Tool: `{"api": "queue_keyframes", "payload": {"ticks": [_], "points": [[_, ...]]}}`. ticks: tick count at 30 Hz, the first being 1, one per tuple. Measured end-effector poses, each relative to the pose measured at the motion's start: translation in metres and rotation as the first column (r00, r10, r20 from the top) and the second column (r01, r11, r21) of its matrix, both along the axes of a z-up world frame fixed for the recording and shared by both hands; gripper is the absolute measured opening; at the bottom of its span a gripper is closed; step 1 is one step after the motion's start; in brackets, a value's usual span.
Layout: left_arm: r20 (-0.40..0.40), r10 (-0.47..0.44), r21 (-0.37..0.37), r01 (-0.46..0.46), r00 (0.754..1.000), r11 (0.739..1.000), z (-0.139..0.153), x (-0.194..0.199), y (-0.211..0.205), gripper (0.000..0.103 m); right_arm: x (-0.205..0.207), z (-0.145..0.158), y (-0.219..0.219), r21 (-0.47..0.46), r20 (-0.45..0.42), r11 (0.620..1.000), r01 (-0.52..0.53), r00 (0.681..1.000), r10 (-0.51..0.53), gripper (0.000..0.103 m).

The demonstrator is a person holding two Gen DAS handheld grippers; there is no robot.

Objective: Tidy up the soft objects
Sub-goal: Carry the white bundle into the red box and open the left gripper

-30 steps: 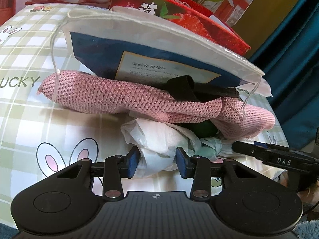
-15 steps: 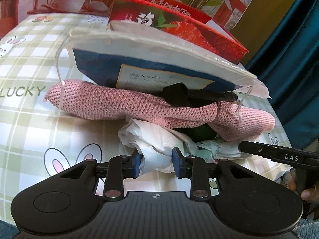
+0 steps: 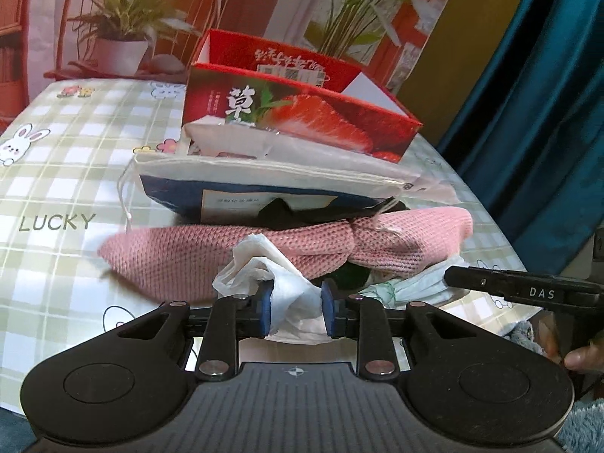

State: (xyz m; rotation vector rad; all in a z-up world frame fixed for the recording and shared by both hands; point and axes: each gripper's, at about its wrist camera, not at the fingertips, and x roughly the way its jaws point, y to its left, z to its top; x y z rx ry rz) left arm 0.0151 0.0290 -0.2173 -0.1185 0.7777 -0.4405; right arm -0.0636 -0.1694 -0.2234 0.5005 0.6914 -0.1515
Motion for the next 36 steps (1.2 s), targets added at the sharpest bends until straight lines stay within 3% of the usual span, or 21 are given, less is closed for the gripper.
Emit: {"api": "queue_keyframes", "payload": {"ticks": [12,19,30,36], "points": [[0.118,-0.013,-0.010,0.014,0.993,1.000,0.024,-0.024,-0.004,0.025,-0.020,0.017,0.002,0.012,0.045,1.000,0.012,0.999,-0.012,0.025],[0.223,-0.036,-0.008,0.039,0.974,0.999,0.051,-0.029,-0.007,0.025,-0.028,0.036,-0.001,-0.002,0.113,1.000,0.008,0.994,-0.008,0.025],[0.322,-0.038,-0.002,0.041,0.946,0.999,0.084,-0.013,-0.019,0.025,-0.020,0.062,-0.018,-0.009,0.184,1.000,0.022,0.983,-0.020,0.025],[0.342,-0.036,0.011,0.035,0.939,0.999,0.096,0.009,-0.026,0.025,-0.003,0.074,-0.023,-0.077,0.201,0.997,0.021,0.980,-0.005,0.025]]}}
